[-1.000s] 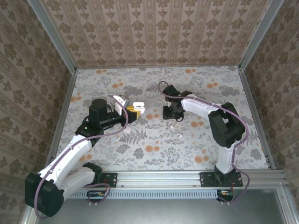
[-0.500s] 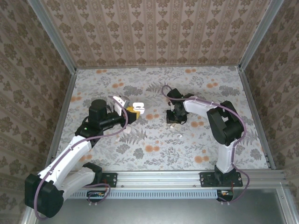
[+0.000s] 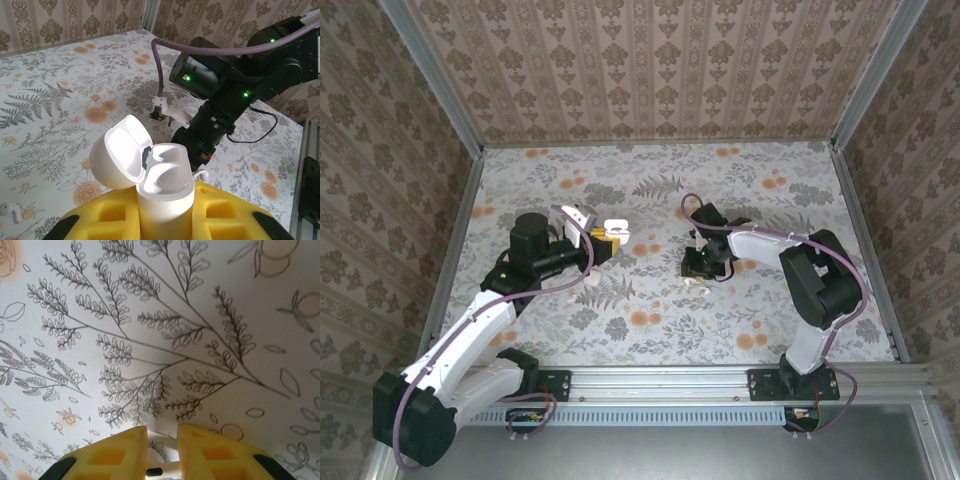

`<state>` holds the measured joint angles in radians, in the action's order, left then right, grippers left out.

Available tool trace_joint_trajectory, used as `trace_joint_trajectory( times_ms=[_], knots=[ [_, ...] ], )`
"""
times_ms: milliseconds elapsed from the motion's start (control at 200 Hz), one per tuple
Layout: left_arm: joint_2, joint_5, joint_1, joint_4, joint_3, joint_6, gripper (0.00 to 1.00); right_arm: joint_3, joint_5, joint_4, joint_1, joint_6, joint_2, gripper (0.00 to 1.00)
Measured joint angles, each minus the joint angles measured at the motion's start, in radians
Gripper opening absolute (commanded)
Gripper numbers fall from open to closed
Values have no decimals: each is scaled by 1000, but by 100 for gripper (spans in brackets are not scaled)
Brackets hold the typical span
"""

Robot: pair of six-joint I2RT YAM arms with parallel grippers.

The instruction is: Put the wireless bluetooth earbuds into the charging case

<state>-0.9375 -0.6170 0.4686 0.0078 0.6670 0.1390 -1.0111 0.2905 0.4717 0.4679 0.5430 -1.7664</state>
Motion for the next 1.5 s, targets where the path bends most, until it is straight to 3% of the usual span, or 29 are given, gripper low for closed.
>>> trace_joint_trajectory(
  times_ms=[580, 770, 1135, 1305, 1500],
  knots=[
    [-17, 0, 0, 25, 0, 3, 0, 55, 64, 55, 39, 48, 50, 36],
    [-17, 0, 0, 30, 0, 3, 0, 60, 56, 56, 54, 70, 66, 43],
    [-17, 0, 0, 30, -5, 3, 0, 59, -63, 104, 89, 90, 166, 43],
    [-17, 0, 0, 30, -8, 3, 0, 58, -135, 111, 171, 80, 179, 41],
    [-17, -16, 0, 30, -11, 3, 0, 16, -282, 167, 280, -34, 178, 42]
  ],
)
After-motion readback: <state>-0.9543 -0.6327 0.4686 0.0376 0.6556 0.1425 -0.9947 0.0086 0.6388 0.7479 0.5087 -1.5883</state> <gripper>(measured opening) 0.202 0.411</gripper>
